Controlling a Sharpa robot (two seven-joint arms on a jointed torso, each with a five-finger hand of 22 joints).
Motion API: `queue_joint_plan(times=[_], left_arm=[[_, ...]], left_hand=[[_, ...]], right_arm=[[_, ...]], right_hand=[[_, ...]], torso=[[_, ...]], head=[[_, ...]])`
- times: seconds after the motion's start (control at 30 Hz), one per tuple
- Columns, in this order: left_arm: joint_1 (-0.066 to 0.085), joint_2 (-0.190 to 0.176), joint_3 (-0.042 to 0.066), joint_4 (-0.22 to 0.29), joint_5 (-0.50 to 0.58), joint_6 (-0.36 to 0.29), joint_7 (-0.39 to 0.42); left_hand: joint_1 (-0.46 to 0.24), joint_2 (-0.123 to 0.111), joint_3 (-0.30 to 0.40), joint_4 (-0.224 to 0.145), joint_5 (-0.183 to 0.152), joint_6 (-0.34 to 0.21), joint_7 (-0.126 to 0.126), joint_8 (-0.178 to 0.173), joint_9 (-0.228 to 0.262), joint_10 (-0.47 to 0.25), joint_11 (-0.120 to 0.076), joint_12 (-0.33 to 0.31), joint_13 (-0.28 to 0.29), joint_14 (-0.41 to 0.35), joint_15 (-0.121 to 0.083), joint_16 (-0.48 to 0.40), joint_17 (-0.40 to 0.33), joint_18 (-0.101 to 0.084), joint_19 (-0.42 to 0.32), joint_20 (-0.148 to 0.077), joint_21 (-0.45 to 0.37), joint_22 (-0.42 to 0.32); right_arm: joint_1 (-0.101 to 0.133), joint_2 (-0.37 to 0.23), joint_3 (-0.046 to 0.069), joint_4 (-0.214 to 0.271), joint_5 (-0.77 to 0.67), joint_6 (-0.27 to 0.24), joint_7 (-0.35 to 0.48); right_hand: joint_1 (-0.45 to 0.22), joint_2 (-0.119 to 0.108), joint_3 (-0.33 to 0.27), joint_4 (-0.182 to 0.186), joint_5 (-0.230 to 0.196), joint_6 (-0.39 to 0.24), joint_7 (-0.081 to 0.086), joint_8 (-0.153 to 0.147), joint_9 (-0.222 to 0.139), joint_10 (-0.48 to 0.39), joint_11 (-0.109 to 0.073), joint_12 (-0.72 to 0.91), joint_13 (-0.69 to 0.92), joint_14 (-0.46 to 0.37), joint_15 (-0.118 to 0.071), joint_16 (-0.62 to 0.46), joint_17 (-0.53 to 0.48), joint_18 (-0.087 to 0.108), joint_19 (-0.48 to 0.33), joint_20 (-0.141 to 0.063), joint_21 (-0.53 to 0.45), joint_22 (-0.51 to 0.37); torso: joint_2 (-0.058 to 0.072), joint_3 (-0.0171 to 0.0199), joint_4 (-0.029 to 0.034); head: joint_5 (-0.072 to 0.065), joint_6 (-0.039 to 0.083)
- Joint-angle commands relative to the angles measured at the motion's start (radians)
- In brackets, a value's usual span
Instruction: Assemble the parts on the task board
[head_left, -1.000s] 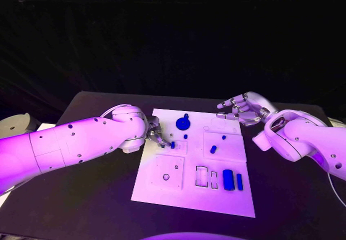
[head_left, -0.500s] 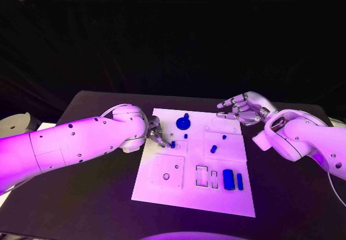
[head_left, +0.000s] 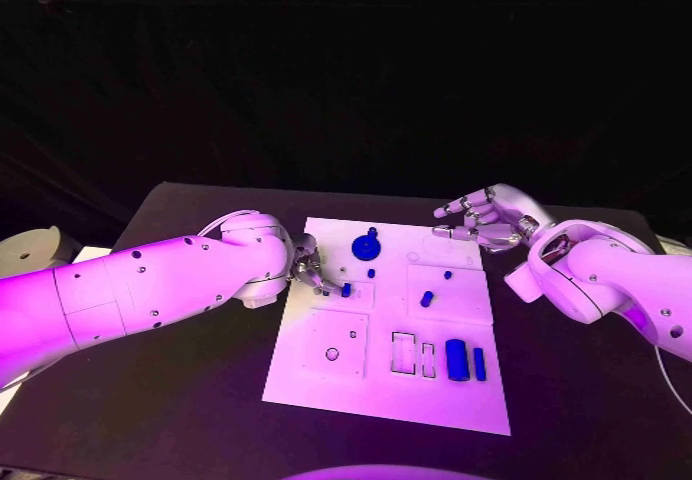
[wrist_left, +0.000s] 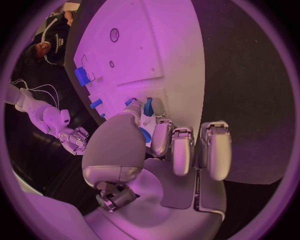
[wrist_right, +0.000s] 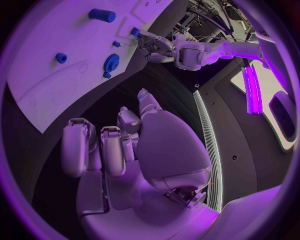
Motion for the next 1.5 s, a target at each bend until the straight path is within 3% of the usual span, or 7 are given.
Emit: queue_joint_plan(times=[0.03, 0.33, 0.53, 0.77, 0.93, 1.17, 1.5], left_arm=[[-0.008, -0.004, -0.003, 0.004, 0.021, -0.011, -0.051], [-0.007, -0.022, 0.011, 0.027, 0.048, -0.017, -0.052], [-0.006, -0.035, 0.030, 0.040, 0.076, -0.024, -0.051], [0.013, -0.041, 0.045, 0.033, 0.089, -0.005, -0.052], [0.035, -0.028, 0.048, -0.001, 0.110, 0.034, -0.052], [0.065, 0.024, 0.048, -0.095, 0.123, 0.154, -0.054], [0.079, 0.105, 0.044, -0.203, 0.128, 0.315, -0.060]], left_hand=[[-0.008, 0.002, -0.005, 0.000, 0.003, 0.000, 0.002, 0.000, -0.001, 0.006, 0.002, 0.002, -0.001, 0.107, -0.006, 0.003, 0.263, -0.020, 0.102, -0.006, 0.005, 0.255], [-0.002, 0.015, -0.010, -0.001, 0.006, -0.001, 0.002, 0.001, -0.003, 0.004, 0.002, -0.002, -0.005, 0.107, -0.006, 0.003, 0.263, -0.019, 0.100, -0.006, 0.001, 0.252], [-0.001, 0.015, -0.010, -0.001, 0.006, -0.002, 0.002, 0.001, -0.003, 0.003, 0.002, -0.003, -0.006, 0.107, -0.006, 0.003, 0.263, -0.019, 0.100, -0.006, 0.000, 0.251], [-0.003, 0.015, -0.016, 0.000, 0.007, -0.004, 0.003, 0.000, -0.005, 0.000, 0.002, -0.008, -0.011, 0.107, -0.006, 0.003, 0.263, -0.017, 0.097, -0.006, -0.005, 0.247], [0.010, 0.025, -0.024, -0.002, 0.012, -0.022, 0.009, -0.007, -0.011, -0.013, 0.007, -0.029, -0.031, 0.107, -0.004, 0.003, 0.263, -0.012, 0.089, -0.004, -0.024, 0.231], [0.050, 0.042, -0.019, -0.005, 0.027, -0.048, 0.022, -0.023, -0.026, -0.034, 0.018, -0.055, -0.056, 0.107, 0.005, 0.003, 0.263, -0.007, 0.081, 0.003, -0.040, 0.218], [0.062, 0.049, -0.012, -0.005, 0.029, -0.048, 0.023, -0.025, -0.030, -0.036, 0.019, -0.055, -0.056, 0.107, 0.007, 0.003, 0.263, -0.007, 0.081, 0.005, -0.040, 0.218]], right_arm=[[-0.001, 0.001, 0.000, -0.001, -0.009, 0.012, 0.003], [-0.001, 0.002, -0.001, -0.002, -0.009, 0.013, 0.003], [-0.003, 0.004, -0.001, -0.005, -0.009, 0.013, 0.003], [-0.008, 0.008, -0.002, -0.009, -0.014, 0.013, 0.002], [-0.010, 0.009, -0.002, -0.010, -0.016, 0.013, 0.002], [-0.010, 0.011, -0.003, -0.012, -0.017, 0.012, 0.001], [-0.010, 0.013, -0.003, -0.011, -0.019, 0.010, 0.001]], right_hand=[[-0.012, 0.000, -0.004, 0.001, 0.005, 0.007, -0.002, -0.001, 0.000, -0.005, -0.001, 0.001, -0.001, 0.080, -0.008, -0.002, 0.165, 0.015, -0.004, -0.002, -0.006, 0.000], [-0.012, 0.000, -0.004, 0.001, 0.005, 0.007, -0.002, -0.001, 0.000, -0.005, -0.001, 0.001, -0.001, 0.080, -0.008, -0.002, 0.165, 0.015, -0.004, -0.002, -0.006, 0.000], [-0.012, 0.000, -0.004, 0.001, 0.005, 0.007, -0.002, -0.001, 0.000, -0.005, -0.001, 0.001, -0.001, 0.080, -0.008, -0.002, 0.165, 0.015, -0.004, -0.002, -0.006, 0.000], [-0.012, 0.000, -0.004, 0.001, 0.005, 0.007, -0.002, -0.001, 0.000, -0.005, -0.001, 0.001, -0.001, 0.080, -0.008, -0.002, 0.165, 0.015, -0.004, -0.002, -0.006, 0.000], [-0.012, 0.000, -0.004, 0.001, 0.005, 0.007, -0.002, -0.001, 0.000, -0.005, -0.001, 0.001, -0.001, 0.080, -0.008, -0.002, 0.165, 0.015, -0.004, -0.002, -0.007, 0.000], [-0.012, 0.001, -0.005, 0.000, 0.006, 0.007, -0.003, -0.001, 0.000, -0.006, -0.001, 0.001, -0.001, 0.080, -0.008, -0.002, 0.165, 0.015, -0.004, -0.002, -0.007, -0.001], [-0.012, 0.001, -0.005, 0.000, 0.006, 0.007, -0.003, -0.001, 0.000, -0.006, -0.001, 0.001, -0.001, 0.080, -0.008, -0.002, 0.165, 0.015, -0.004, -0.002, -0.007, -0.001]], torso=[[0.000, 0.0004, 0.0003], [-0.001, 0.0002, 0.0008], [-0.001, 0.0006, 0.0000], [-0.001, 0.0008, 0.0006], [0.000, 0.0001, -0.0001], [0.001, 0.0006, -0.0004], [0.000, 0.0004, 0.0006]], head=[[-0.002, 0.001], [-0.001, 0.002], [-0.001, 0.005], [0.000, 0.007], [-0.001, 0.008], [0.000, 0.008], [0.001, 0.007]])
